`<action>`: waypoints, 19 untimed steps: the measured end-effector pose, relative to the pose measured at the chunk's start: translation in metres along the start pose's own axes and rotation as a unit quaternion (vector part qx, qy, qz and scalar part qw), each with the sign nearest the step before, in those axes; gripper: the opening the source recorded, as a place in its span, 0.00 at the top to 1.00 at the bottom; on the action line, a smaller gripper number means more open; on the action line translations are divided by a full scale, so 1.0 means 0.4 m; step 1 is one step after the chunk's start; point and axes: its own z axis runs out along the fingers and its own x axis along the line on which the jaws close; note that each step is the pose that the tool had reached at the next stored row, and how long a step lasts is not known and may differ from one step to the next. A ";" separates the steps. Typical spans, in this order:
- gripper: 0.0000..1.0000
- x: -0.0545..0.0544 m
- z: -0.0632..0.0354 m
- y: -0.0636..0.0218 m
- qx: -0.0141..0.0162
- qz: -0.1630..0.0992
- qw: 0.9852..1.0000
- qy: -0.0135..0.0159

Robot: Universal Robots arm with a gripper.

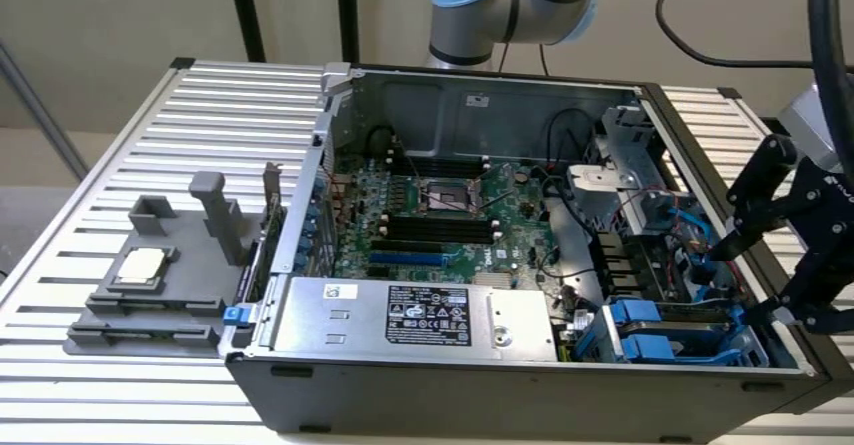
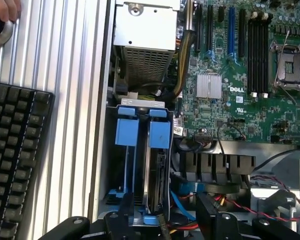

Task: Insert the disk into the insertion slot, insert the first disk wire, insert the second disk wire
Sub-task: 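Insert the first disk wire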

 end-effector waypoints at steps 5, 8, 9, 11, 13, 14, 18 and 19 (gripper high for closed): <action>0.39 0.043 0.007 -0.009 -0.006 0.000 1.000 -0.010; 0.39 0.053 0.011 -0.011 -0.006 -0.002 1.000 -0.021; 0.39 0.054 0.012 -0.011 -0.006 -0.003 1.000 -0.026; 0.39 0.057 0.015 -0.011 -0.006 -0.005 0.999 -0.034; 0.39 0.060 0.018 -0.011 -0.006 -0.007 0.999 -0.039; 0.39 0.062 0.021 -0.011 -0.006 -0.008 0.999 -0.041; 0.42 0.068 0.030 -0.012 -0.006 -0.013 0.999 -0.048; 0.48 0.068 0.032 -0.012 -0.006 -0.015 0.999 -0.050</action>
